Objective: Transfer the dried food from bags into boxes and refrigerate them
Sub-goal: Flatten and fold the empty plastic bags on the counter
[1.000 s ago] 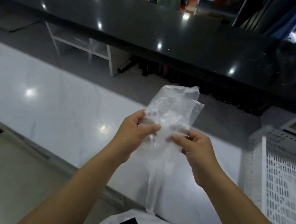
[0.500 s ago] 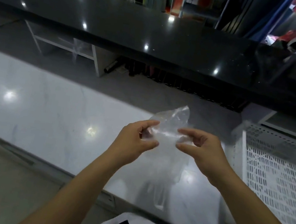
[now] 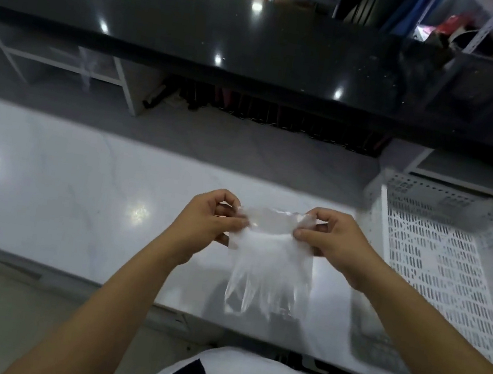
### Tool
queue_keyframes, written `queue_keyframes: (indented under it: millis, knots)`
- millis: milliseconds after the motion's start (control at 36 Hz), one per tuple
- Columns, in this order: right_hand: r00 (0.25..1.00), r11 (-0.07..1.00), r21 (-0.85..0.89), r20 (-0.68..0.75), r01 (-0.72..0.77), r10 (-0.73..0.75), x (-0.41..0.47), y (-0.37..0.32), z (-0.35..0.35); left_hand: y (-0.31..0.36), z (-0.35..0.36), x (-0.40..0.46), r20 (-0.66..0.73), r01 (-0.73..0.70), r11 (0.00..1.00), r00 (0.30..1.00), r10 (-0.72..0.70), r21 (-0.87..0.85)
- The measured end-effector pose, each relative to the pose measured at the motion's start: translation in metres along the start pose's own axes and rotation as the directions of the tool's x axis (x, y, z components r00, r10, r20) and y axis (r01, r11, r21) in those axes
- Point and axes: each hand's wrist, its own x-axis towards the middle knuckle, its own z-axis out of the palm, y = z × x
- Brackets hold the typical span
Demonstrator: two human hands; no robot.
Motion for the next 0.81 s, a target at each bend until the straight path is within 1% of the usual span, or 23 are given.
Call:
queue_keyframes:
  millis: [56,111,167,222,278,333,361,417,472,500,528,556,583,611,639,667,722,806]
  knots:
    - [0.997,0.998,-0.038,-0.059,-0.049,0.047,0.006,0.012,0.002,-0.011,0.003,0.005,-0.073,0.042,0.999,0.996,-0.043,-0.010]
    - [0.992,0.992,-0.109,-0.116,-0.070,0.057,0.012,0.021,0.002,-0.021,0.007,0.008,-0.083,0.088,0.995,0.992,-0.091,-0.038]
    - [0.989,0.987,-0.134,-0.128,-0.085,0.067,0.018,0.028,0.002,-0.030,0.012,0.007,-0.089,0.120,0.990,0.988,-0.126,-0.067]
    - [0.987,0.983,-0.162,-0.144,-0.088,0.065,0.023,0.030,0.005,-0.038,0.017,0.004,-0.140,0.135,0.989,0.980,-0.142,-0.054]
    - [0.981,0.952,-0.301,-0.193,-0.063,0.004,0.026,0.030,0.009,-0.047,0.020,0.002,-0.214,0.150,0.988,0.966,-0.142,0.025]
    - [0.975,0.897,-0.441,-0.195,0.007,-0.104,0.027,0.026,0.016,-0.056,0.021,0.000,-0.252,0.174,0.981,0.956,-0.147,0.088]
    - [0.974,0.871,-0.488,-0.161,0.060,-0.158,0.027,0.023,0.021,-0.061,0.020,-0.001,-0.258,0.187,0.978,0.953,-0.156,0.098]
    - [0.974,0.788,-0.594,-0.027,0.164,-0.224,0.026,0.021,0.035,-0.068,0.018,-0.002,-0.257,0.200,0.976,0.951,-0.172,0.086]
    - [0.965,0.610,-0.750,0.153,0.255,-0.215,0.028,0.026,0.051,-0.072,0.016,-0.001,-0.265,0.203,0.977,0.947,-0.180,0.060]
    - [0.957,0.529,-0.798,0.227,0.289,-0.180,0.030,0.031,0.059,-0.073,0.015,0.000,-0.282,0.202,0.977,0.943,-0.177,0.062]
    - [0.950,0.488,-0.816,0.280,0.310,-0.136,0.031,0.036,0.065,-0.074,0.013,0.001,-0.303,0.198,0.977,0.938,-0.167,0.074]
    - [0.944,0.491,-0.809,0.315,0.323,-0.102,0.031,0.040,0.070,-0.074,0.011,0.002,-0.326,0.192,0.977,0.933,-0.153,0.091]
    - [0.939,0.550,-0.770,0.331,0.324,-0.091,0.030,0.045,0.072,-0.074,0.009,0.002,-0.348,0.188,0.976,0.927,-0.141,0.105]
    - [0.938,0.634,-0.705,0.331,0.319,-0.104,0.027,0.049,0.074,-0.074,0.007,0.003,-0.369,0.190,0.976,0.919,-0.137,0.111]
    - [0.937,0.694,-0.646,0.327,0.319,-0.126,0.025,0.055,0.074,-0.073,0.004,0.004,-0.388,0.197,0.975,0.911,-0.141,0.107]
    - [0.931,0.712,-0.617,0.335,0.335,-0.147,0.022,0.062,0.074,-0.072,0.001,0.004,-0.404,0.207,0.973,0.902,-0.150,0.101]
    - [0.910,0.678,-0.628,0.382,0.382,-0.159,0.015,0.077,0.074,-0.070,-0.007,0.005,-0.427,0.227,0.965,0.892,-0.152,0.130]
    - [0.871,0.555,-0.693,0.475,0.460,-0.129,0.006,0.094,0.078,-0.072,-0.015,0.004,-0.411,0.224,0.958,0.902,-0.135,0.177]
